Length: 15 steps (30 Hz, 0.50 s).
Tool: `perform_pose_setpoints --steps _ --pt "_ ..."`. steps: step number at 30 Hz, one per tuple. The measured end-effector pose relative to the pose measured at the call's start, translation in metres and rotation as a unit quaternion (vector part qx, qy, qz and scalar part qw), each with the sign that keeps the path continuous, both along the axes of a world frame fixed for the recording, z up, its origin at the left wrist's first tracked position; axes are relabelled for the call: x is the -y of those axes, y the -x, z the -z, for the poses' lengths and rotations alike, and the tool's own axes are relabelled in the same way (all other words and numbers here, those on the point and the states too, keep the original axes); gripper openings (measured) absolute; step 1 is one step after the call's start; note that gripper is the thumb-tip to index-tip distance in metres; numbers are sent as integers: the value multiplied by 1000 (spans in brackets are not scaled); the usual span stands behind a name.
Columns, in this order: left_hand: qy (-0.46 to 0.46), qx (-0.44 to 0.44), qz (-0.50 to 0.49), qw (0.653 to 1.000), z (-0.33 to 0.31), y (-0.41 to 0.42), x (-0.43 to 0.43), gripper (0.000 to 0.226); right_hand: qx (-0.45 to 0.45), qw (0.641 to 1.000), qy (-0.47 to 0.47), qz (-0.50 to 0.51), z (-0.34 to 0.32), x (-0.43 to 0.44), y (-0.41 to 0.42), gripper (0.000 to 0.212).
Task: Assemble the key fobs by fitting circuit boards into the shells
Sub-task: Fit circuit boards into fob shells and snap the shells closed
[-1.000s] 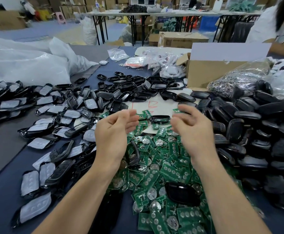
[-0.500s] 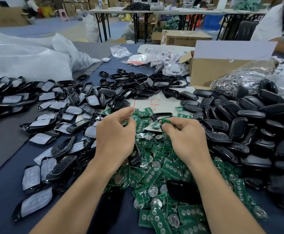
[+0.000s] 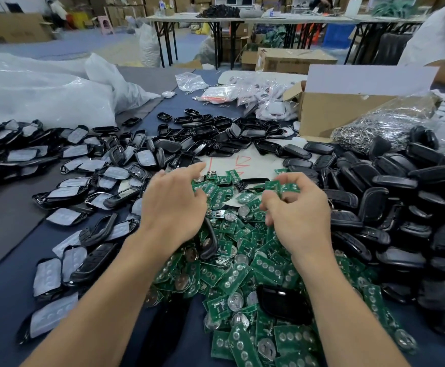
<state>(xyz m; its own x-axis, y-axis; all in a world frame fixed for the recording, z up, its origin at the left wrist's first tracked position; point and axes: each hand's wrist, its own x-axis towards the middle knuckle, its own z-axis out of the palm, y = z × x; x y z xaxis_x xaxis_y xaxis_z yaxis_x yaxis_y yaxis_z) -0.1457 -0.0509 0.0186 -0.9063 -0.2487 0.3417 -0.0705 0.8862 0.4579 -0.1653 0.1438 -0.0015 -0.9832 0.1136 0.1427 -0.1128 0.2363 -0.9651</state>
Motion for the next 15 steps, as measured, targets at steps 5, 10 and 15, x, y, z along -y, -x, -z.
perform_pose_setpoints --steps 5,10,15 --pt "60 93 -75 991 -8 56 23 48 11 993 -110 -33 1 1 1 27" --pt "37 109 -129 985 2 85 31 96 9 997 -66 -29 5 1 3 25" --pt "55 -14 -84 995 5 84 39 38 10 1000 -2 -21 7 -2 7 24"
